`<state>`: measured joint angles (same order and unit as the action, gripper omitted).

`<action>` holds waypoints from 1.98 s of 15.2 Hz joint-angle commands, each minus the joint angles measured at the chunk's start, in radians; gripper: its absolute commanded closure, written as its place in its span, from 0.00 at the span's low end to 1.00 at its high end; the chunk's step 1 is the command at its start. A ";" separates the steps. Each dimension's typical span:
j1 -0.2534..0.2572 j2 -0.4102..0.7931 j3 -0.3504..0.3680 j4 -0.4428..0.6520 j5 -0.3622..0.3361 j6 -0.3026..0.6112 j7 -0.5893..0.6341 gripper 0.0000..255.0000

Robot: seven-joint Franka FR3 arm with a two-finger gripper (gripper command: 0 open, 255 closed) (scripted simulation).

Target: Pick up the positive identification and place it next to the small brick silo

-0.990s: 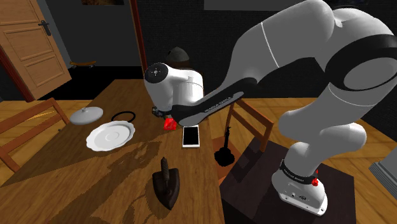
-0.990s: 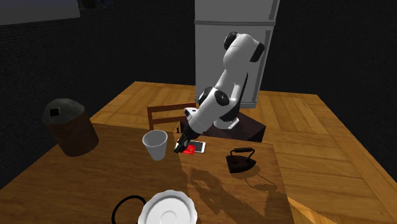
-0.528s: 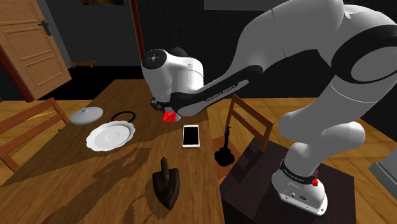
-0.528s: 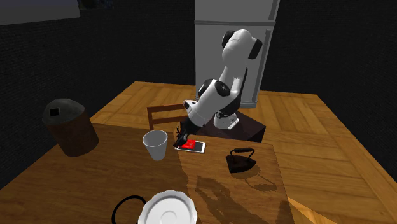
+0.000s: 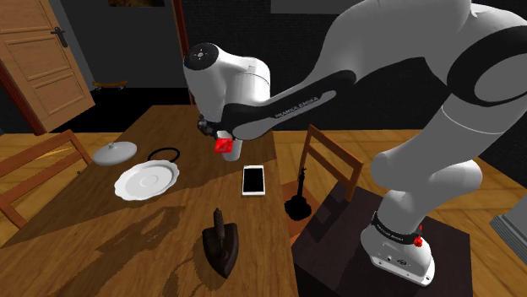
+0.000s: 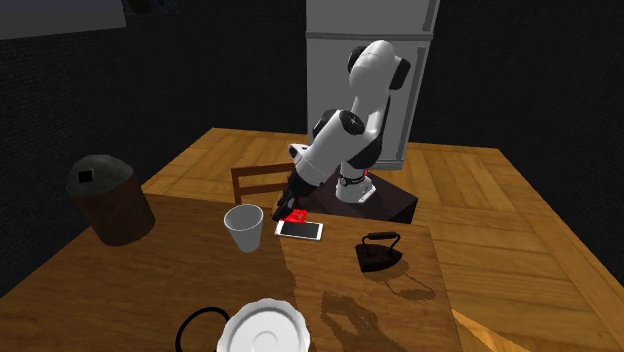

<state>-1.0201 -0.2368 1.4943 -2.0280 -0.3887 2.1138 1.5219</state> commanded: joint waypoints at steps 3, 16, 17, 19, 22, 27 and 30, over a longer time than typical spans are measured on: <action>0.059 -0.001 -0.064 0.035 0.011 -0.043 -0.028 1.00; 0.134 -0.018 -0.163 0.174 0.052 -0.183 -0.119 1.00; 0.134 -0.018 -0.165 0.186 0.054 -0.194 -0.125 1.00; 0.134 -0.017 -0.168 0.212 0.056 -0.217 -0.136 1.00; 0.129 -0.013 -0.166 0.252 0.056 -0.253 -0.152 1.00; 0.108 -0.001 -0.147 0.325 0.051 -0.315 -0.174 1.00; 0.085 0.010 -0.123 0.373 0.044 -0.354 -0.185 1.00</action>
<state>-0.9274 -0.2299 1.3626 -1.6705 -0.3425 1.7734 1.3403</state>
